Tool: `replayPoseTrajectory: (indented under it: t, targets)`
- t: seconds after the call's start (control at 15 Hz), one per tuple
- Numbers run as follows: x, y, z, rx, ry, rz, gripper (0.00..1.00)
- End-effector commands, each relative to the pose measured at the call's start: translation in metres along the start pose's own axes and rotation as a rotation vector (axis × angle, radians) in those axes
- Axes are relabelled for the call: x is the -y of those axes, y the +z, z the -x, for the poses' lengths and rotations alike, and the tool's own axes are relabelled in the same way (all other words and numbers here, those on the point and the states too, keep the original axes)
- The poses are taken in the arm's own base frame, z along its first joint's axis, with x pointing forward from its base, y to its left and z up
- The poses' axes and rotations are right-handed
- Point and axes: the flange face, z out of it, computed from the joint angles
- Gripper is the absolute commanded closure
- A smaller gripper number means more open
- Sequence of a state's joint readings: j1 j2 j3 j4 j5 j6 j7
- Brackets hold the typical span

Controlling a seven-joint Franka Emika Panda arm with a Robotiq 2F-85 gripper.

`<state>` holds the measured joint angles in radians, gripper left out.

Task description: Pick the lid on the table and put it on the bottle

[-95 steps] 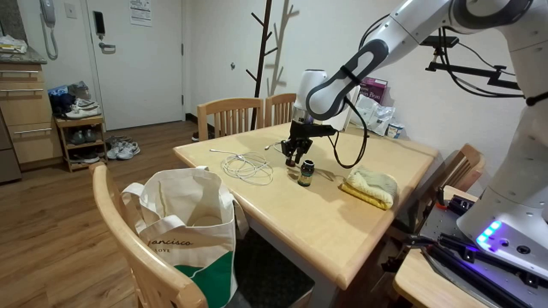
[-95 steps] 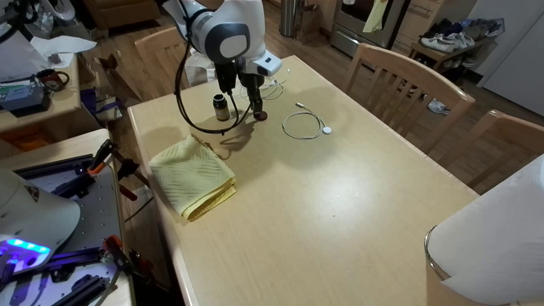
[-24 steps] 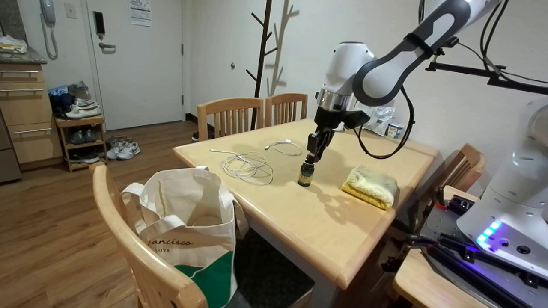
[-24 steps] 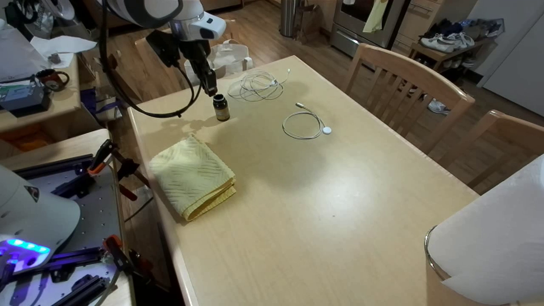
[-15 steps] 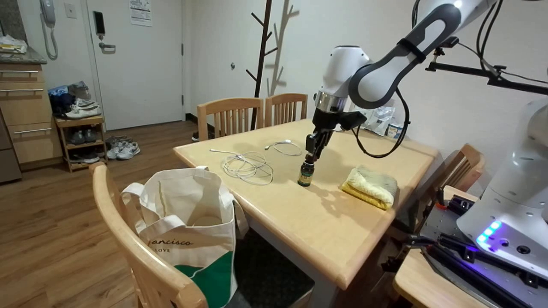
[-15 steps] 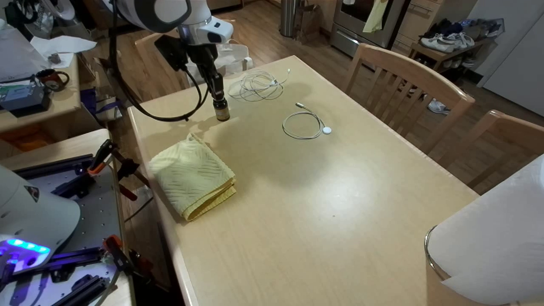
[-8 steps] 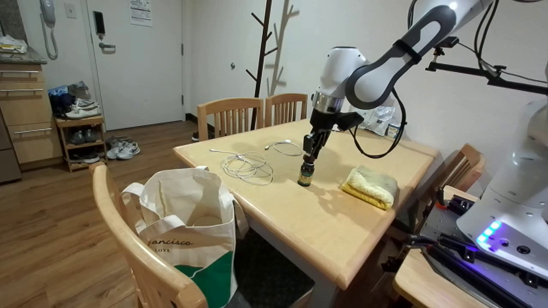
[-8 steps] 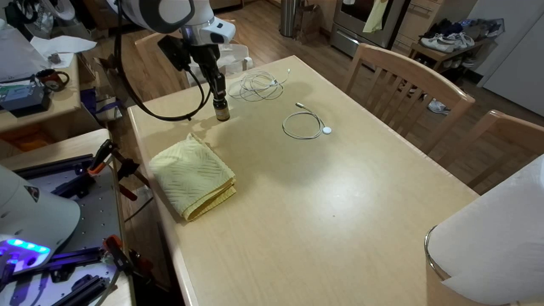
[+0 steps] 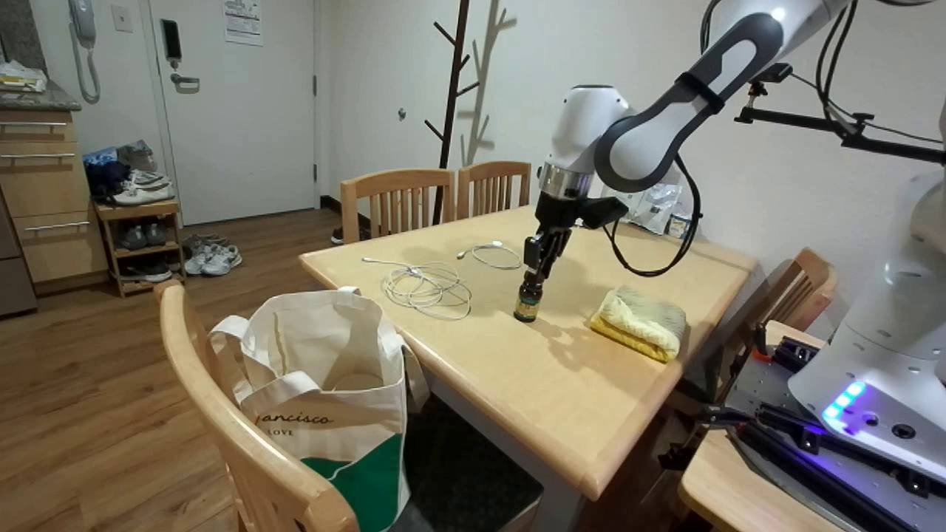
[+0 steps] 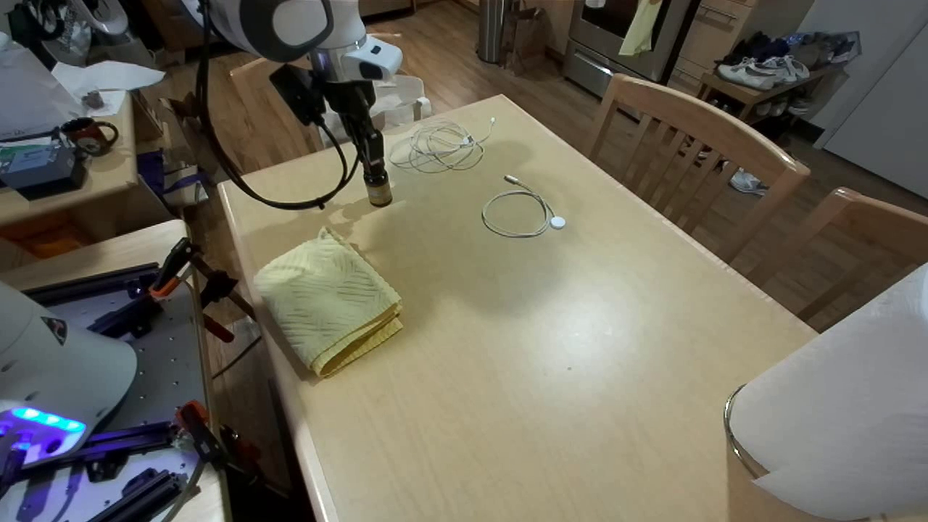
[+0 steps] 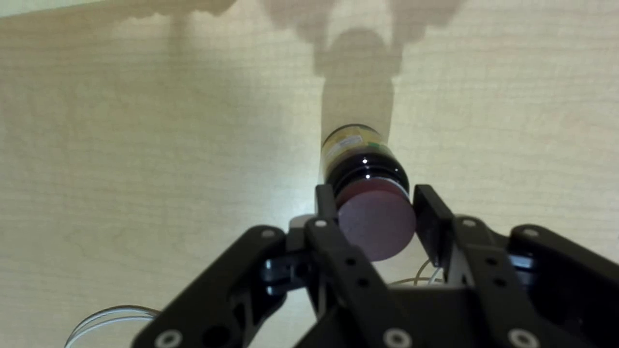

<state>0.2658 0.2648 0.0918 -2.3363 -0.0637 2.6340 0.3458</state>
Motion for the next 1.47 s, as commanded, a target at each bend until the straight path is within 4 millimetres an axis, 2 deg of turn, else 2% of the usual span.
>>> replayPoseTrajectory:
  t: [0.0, 0.53, 0.6, 0.73, 1.0, 1.2, 1.4]
  targets:
    - [0.004, 0.003, -0.002, 0.016, 0.024, -0.025, 0.82]
    - [0.01, 0.012, -0.006, 0.026, 0.034, -0.037, 0.82]
    - [0.01, 0.013, -0.007, 0.03, 0.036, -0.036, 0.32]
    - [0.01, 0.016, -0.006, 0.033, 0.034, -0.04, 0.27]
    - [0.009, 0.019, -0.006, 0.05, 0.044, -0.045, 0.02]
    - [0.008, 0.013, -0.007, 0.043, 0.051, -0.051, 0.0]
    - [0.002, -0.01, -0.009, 0.001, 0.059, -0.042, 0.0]
